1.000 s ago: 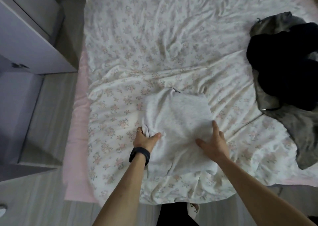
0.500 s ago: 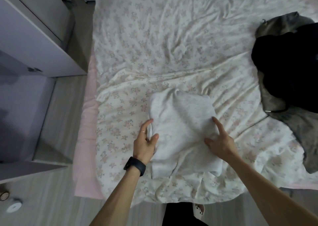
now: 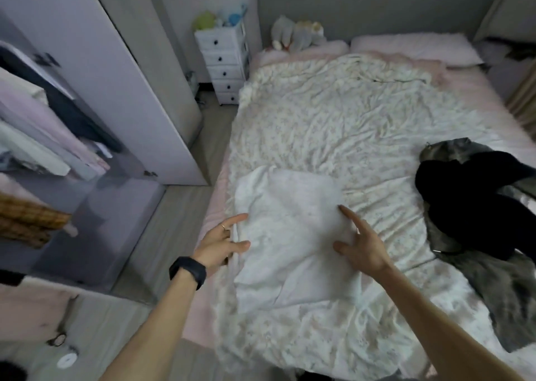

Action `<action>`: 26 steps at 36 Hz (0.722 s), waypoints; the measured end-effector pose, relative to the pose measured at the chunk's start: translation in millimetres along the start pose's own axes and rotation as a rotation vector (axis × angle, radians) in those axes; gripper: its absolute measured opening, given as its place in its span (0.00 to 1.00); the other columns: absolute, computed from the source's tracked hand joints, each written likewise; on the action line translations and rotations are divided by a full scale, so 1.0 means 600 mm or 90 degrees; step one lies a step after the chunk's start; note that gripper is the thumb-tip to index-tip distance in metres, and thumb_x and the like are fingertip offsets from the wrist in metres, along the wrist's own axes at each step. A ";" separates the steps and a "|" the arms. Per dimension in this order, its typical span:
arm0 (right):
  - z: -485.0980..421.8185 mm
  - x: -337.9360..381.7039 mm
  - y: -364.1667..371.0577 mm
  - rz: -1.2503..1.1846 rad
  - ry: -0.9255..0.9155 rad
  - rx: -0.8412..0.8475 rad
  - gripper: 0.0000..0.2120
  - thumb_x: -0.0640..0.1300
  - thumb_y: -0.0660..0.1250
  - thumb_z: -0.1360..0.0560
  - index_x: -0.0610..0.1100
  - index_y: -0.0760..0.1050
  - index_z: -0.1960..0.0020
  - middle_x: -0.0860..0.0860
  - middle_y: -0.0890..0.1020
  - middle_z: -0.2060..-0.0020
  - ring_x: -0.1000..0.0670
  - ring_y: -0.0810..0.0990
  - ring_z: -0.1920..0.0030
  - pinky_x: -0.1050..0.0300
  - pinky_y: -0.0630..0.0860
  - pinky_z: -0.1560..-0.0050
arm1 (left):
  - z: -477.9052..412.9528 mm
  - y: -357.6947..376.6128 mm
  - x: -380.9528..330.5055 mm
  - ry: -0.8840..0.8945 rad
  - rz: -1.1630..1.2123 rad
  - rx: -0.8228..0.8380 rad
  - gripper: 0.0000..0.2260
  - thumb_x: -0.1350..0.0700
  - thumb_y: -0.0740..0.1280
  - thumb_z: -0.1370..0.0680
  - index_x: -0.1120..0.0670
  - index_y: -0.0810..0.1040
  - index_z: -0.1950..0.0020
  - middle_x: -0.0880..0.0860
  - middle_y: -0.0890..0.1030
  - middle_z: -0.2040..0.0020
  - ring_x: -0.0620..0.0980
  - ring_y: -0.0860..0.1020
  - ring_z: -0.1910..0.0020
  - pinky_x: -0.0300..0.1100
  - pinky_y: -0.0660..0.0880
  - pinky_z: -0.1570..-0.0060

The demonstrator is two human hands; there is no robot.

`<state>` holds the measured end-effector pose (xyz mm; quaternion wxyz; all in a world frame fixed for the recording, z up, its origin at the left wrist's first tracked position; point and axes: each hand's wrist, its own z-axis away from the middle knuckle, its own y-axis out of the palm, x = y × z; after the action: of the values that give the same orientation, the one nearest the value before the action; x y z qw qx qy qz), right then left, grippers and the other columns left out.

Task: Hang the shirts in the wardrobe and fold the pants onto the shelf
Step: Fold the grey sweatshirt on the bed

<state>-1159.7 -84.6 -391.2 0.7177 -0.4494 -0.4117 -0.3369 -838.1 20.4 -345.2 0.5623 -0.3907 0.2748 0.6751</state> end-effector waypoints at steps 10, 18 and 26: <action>0.078 0.235 0.019 -0.185 -0.188 0.136 0.40 0.32 0.79 0.32 0.64 0.73 0.30 0.58 0.76 0.33 0.53 0.82 0.44 0.54 0.83 0.53 | 0.219 -0.140 -0.125 0.146 0.028 -0.090 0.34 0.71 0.76 0.30 0.39 0.79 0.34 0.44 0.80 0.34 0.46 0.79 0.37 0.49 0.79 0.40; 0.063 0.404 0.125 -0.138 -0.294 0.156 0.39 0.33 0.77 0.30 0.67 0.73 0.31 0.67 0.73 0.34 0.56 0.78 0.39 0.46 0.81 0.41 | 0.288 -0.260 -0.182 0.276 -0.022 -0.228 0.33 0.73 0.74 0.29 0.39 0.77 0.35 0.43 0.77 0.34 0.42 0.76 0.36 0.40 0.77 0.40; 0.003 0.572 0.285 -0.062 -0.432 0.135 0.39 0.34 0.74 0.29 0.63 0.69 0.27 0.63 0.73 0.33 0.58 0.74 0.35 0.50 0.74 0.33 | 0.308 -0.430 -0.235 0.352 -0.019 -0.343 0.32 0.73 0.72 0.27 0.44 0.74 0.30 0.46 0.77 0.32 0.37 0.75 0.39 0.34 0.77 0.42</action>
<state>-865.1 -58.6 -146.8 0.5659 -0.4386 -0.6800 -0.1582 -618.4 149.5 -109.0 0.3540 -0.6955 0.2229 0.5841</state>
